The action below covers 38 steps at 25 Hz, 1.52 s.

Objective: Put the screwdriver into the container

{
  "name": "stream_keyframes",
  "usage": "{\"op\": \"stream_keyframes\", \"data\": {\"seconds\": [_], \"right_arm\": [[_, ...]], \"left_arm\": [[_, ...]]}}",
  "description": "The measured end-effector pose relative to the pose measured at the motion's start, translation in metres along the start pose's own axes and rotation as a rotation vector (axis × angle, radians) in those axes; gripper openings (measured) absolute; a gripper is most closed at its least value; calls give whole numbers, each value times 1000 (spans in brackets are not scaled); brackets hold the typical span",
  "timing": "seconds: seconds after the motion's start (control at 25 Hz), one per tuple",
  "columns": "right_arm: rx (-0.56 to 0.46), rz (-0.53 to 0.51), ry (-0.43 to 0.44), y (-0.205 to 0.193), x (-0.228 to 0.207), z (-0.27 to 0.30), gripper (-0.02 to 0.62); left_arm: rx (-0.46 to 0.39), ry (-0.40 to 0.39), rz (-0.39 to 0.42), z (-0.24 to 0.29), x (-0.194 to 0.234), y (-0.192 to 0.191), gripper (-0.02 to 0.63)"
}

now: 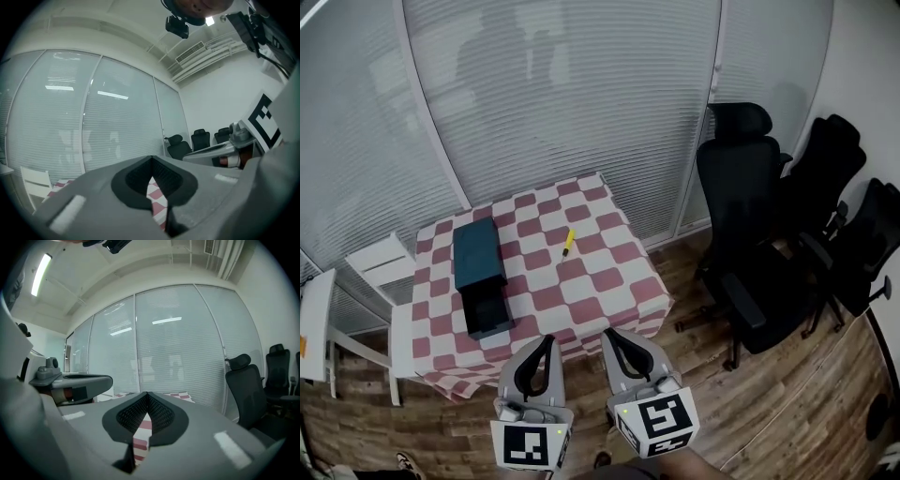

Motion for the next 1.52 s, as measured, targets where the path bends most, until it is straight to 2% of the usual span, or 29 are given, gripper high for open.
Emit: {"op": "stream_keyframes", "data": {"seconds": [0.36,0.52,0.8,1.2,1.52], "right_arm": [[-11,3,45,32,-41,66,26],[-46,-13,80,54,-48,88,28],[-80,-45,116,77,-48,121,29],[-47,-22,77,73,-55,185,31],[35,2,28,48,-64,245,35]], "left_arm": [[4,27,9,70,21,8,1],[-22,61,44,87,33,22,1],[-46,108,38,109,60,27,1],[-55,76,14,150,98,8,1],[-9,22,-26,190,129,-25,1]]}}
Point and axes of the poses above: the fingertips, and each gripper's own axes: z forward along the fingers, x to its left, y out of its top, the point moved 1 cm from there along -z, backward along the fingers, and after that the axes turned 8 degrees about z, right-handed, at the moved point
